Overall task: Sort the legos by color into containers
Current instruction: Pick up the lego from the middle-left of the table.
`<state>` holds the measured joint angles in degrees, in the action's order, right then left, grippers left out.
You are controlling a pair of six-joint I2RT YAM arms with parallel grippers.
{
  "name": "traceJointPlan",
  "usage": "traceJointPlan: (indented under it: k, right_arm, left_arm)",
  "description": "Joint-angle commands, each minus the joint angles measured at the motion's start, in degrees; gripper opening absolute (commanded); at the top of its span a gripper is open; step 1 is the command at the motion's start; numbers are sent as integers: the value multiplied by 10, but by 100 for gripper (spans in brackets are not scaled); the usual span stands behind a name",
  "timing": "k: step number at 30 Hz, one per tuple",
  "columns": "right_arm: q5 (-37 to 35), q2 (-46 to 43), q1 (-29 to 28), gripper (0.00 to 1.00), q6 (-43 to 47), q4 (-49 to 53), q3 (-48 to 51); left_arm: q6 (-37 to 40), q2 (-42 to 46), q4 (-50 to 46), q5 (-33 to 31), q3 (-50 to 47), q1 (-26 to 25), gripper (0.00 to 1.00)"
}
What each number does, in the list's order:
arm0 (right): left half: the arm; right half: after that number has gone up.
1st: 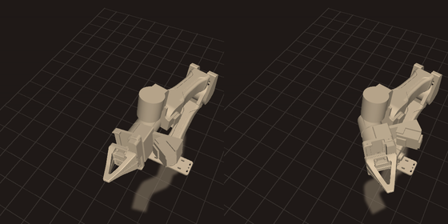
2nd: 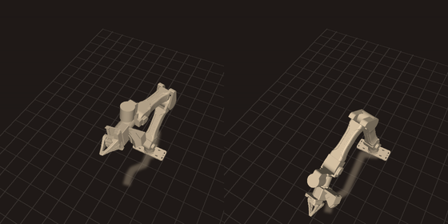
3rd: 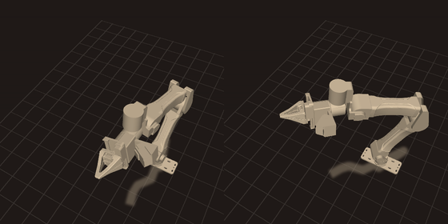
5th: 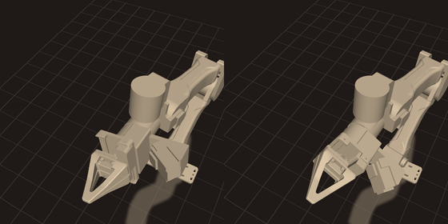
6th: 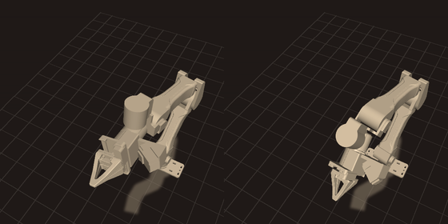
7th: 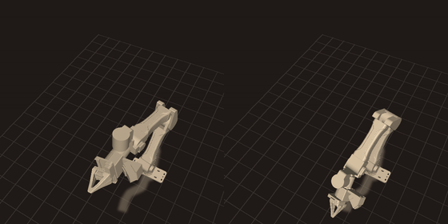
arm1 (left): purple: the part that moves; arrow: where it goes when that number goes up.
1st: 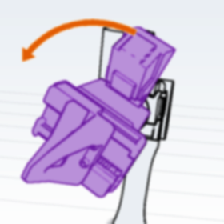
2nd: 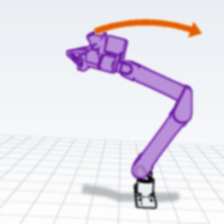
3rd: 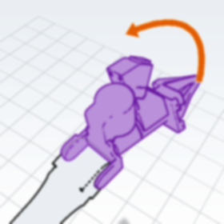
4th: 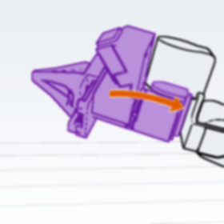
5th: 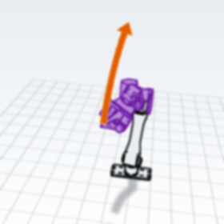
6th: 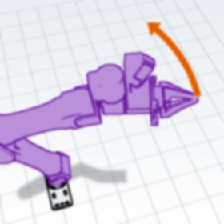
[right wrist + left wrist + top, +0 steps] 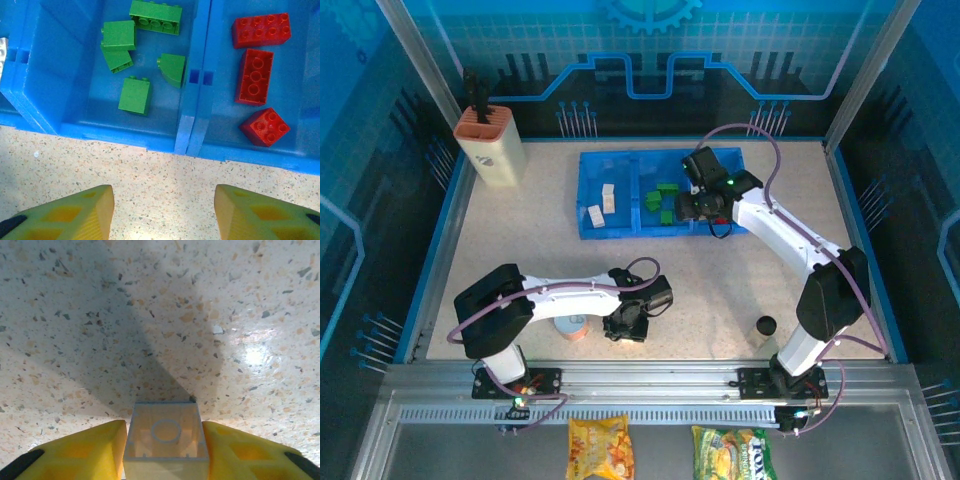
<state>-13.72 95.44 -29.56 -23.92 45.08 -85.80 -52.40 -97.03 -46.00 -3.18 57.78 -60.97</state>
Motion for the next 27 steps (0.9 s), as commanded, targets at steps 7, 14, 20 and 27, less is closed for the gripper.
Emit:
traceJointPlan:
  k: [7, 14, 20, 27]
  right_arm:
    - [-10, -21, 3, 56, 3, 13, 6]
    - [-14, -27, 3, 56, 3, 16, 12]
    - [-22, -42, 3, 56, 4, 23, 25]
    - [-33, -64, 5, 56, 2, 30, 45]
  left_arm:
    - [4, 3, -12, 1, 14, -7, 38]
    - [14, 20, -21, -11, 29, -4, 37]
    - [39, 43, -31, -20, 43, 22, 37]
    - [93, 72, -44, -27, 60, 88, 37]
